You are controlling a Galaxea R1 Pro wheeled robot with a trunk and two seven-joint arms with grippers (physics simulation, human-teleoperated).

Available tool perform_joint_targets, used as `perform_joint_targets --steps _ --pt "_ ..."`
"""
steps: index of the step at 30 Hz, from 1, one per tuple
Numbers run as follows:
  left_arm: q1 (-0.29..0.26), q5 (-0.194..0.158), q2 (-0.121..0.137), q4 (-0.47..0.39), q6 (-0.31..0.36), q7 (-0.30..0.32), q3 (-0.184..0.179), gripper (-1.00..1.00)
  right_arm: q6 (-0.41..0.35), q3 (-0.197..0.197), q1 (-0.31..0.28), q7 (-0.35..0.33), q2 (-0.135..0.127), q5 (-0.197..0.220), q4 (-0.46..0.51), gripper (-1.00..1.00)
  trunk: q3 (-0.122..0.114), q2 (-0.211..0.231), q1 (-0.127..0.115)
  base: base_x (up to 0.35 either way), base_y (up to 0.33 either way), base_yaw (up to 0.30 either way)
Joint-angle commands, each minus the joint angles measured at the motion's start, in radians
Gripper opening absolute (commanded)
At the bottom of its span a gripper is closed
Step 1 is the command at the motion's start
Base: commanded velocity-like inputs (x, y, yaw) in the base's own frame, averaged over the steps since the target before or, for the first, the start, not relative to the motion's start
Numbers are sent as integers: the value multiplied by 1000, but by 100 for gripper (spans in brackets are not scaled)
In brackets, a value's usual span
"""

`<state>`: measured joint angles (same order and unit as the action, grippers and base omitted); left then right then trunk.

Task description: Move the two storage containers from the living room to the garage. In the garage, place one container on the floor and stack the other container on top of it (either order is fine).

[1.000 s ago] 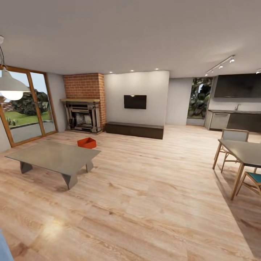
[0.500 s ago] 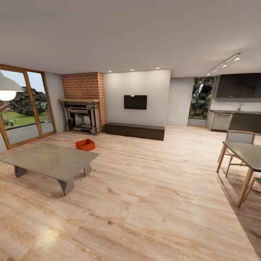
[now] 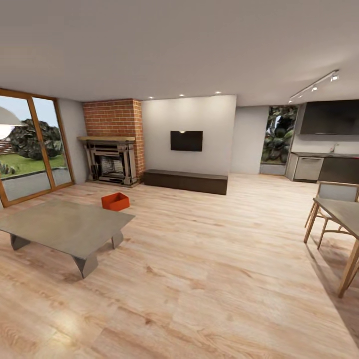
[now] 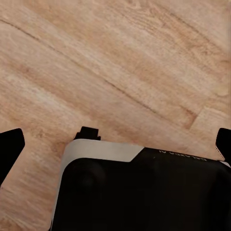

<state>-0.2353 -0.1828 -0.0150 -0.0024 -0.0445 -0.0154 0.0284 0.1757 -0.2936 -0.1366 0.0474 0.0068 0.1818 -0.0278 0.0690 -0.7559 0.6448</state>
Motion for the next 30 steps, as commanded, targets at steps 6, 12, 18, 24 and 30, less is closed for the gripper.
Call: perform_joint_targets --steps 6,12,18,24,30 --pt "-1 -6 0 1 -5 -2 2 100 8 -10 -1 2 -3 10 -3 100 2 -1 1 322 0 0" --pt "-1 -4 0 1 0 -1 2 100 8 -13 -1 1 2 8 -3 100 2 -1 1 323 0 0" --pt "-1 -3 0 1 0 -1 2 100 8 -13 -1 1 2 8 -3 100 2 -1 1 323 0 0" --pt "-1 -4 0 1 0 -2 2 100 8 -13 -1 1 2 8 -3 100 2 -1 1 323 0 0" --pt "-1 -3 -1 1 0 -1 2 100 8 -13 -1 2 2 8 -3 100 2 -1 1 323 0 0"
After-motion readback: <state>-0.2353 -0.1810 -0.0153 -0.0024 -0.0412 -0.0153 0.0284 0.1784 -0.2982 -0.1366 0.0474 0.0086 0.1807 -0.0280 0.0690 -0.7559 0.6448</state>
